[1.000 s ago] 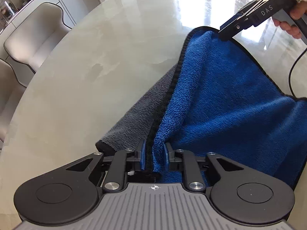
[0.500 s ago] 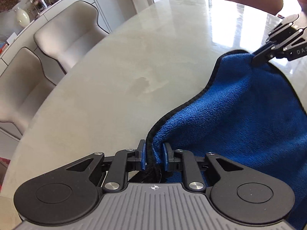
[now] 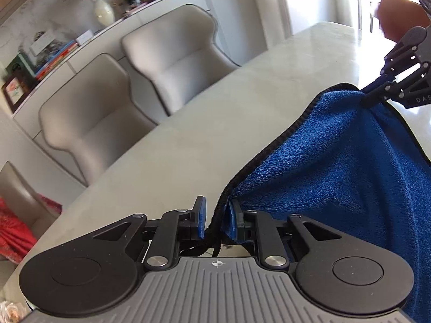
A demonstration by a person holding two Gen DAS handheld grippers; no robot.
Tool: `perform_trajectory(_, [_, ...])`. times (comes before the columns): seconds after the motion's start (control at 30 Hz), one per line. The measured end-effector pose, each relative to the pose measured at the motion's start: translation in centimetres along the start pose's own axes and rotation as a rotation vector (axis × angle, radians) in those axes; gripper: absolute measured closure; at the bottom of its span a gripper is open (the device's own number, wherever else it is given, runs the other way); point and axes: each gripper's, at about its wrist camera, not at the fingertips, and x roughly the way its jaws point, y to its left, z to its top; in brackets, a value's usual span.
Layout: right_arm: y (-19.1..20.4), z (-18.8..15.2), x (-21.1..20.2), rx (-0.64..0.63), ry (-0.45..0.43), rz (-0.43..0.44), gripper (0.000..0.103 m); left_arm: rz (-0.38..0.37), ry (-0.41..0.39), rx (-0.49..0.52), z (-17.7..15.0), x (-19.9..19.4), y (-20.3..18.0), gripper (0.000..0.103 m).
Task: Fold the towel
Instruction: 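Lift and stretch the towel between both grippers, then lay it flat, then release the towel and smooth it flat with both grippers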
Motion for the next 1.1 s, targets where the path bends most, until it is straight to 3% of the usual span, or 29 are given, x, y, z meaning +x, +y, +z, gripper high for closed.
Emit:
perform_trajectory(0.13, [0.5,0.9,1.9,-0.038,0.009,-0.026,0.092,0.033,-0.010,-0.019,0.2,-0.3,0.6,0.086])
perform_trajectory(0.27, [0.8,0.7,2.6,-0.030,0.052,-0.057,0.072,0.063,0.023,-0.023,0.2,0.6,0.5,0.081])
perform_trajectory(0.33, [0.8,0.3,2.1,-0.011,0.066,-0.074,0.068,0.068,0.047,-0.040,-0.7,0.7,0.2,0.079])
perform_trajectory(0.4, [0.6,-1.3,0.0,0.019,0.052,-0.086,0.062,0.075,0.070,-0.046,-1.8,0.2,0.1,0.067])
perform_trajectory(0.5, [0.7,-4.7,-3.7,0.132,0.071,-0.034,0.057,0.113,0.097,-0.064,-4.3,-2.2,-0.9,0.051])
perform_trajectory(0.67, [3.9,-11.7,-8.5,0.289,0.130,0.096,0.057,0.069,0.113,-0.155,-8.8,-7.2,-3.9,0.042])
perform_trajectory(0.73, [5.6,-14.0,-9.7,0.327,0.148,0.085,0.057,-0.019,0.138,-0.249,-11.3,-9.7,-6.3,0.042])
perform_trajectory(0.8, [7.2,-15.7,-10.7,0.370,0.157,0.061,0.057,-0.043,0.152,-0.277,-12.9,-11.2,-8.4,0.042])
perform_trajectory(1.1, [10.0,-18.1,-11.3,0.443,0.206,-0.076,0.055,-0.027,0.248,-0.464,-16.0,-13.8,-12.4,0.042])
